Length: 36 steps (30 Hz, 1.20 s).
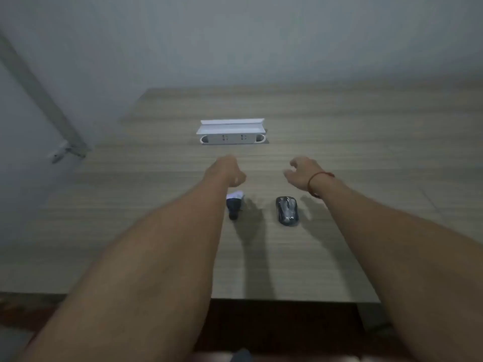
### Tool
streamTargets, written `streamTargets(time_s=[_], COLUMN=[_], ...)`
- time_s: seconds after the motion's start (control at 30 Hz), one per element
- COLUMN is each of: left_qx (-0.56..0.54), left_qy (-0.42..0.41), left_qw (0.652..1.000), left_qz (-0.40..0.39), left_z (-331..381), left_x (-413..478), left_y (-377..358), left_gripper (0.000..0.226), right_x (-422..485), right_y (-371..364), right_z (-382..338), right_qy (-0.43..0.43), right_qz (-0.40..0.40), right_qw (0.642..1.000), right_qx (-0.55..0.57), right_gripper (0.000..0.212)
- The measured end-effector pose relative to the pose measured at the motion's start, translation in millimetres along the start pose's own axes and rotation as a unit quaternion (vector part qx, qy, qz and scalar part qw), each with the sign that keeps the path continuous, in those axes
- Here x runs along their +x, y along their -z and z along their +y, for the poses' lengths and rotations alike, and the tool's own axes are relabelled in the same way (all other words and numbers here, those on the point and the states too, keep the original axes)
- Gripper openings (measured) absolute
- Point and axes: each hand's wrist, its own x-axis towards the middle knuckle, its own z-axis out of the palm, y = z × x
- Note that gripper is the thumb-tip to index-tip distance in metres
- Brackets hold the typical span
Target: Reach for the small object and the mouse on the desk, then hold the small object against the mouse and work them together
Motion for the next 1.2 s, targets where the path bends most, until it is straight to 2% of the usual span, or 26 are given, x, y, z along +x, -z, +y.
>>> streamTargets(time_s=[0.1, 0.27, 0.33, 0.4, 0.5, 0.6, 0.77, 0.93, 1.03, 1.2], left_qx=[0.006, -0.056, -0.087, -0.089, -0.085, -0.102, -0.092, -0.17, -0.204, -0.271], left_qy=[0.033, 0.118, 0.143, 0.143, 0.123, 0.105, 0.07, -0.001, -0.036, -0.104], left_qw=[0.999, 0.985, 0.977, 0.975, 0.969, 0.964, 0.964, 0.963, 0.947, 0.912], left_qz=[0.012, 0.111, 0.129, 0.148, 0.194, 0.224, 0.239, 0.207, 0.246, 0.289], left_z=[-15, -35, -42, -49, -59, -62, -59, -62, -62, -55], left_x=[-2, 0, 5, 7, 12, 8, -30, -46, -56, -62], left_y=[-39, -106, -120, -139, -159, -170, -180, -174, -174, -163], left_gripper=[0.03, 0.049, 0.054, 0.053, 0.052, 0.051, 0.047, 0.034, 0.027, 0.028], right_x=[-7, -23, -25, -24, -21, -22, -47, -68, -72, -73], right_y=[-30, -94, -112, -132, -153, -164, -164, -168, -171, -171], right_z=[25, 58, 64, 69, 74, 85, 93, 97, 94, 94], right_qy=[-0.026, -0.081, -0.075, -0.06, -0.031, 0.01, 0.048, 0.084, 0.106, 0.106], right_qz=[-0.009, 0.005, 0.047, 0.125, 0.231, 0.271, 0.216, 0.192, 0.179, 0.171], right_qw=[0.999, 0.995, 0.993, 0.99, 0.972, 0.962, 0.973, 0.973, 0.975, 0.977], right_qx=[-0.019, 0.065, 0.074, 0.033, 0.004, 0.02, 0.068, 0.098, 0.075, 0.068], right_gripper=[0.062, 0.112, 0.121, 0.112, 0.079, 0.063, 0.066, 0.066, 0.066, 0.066])
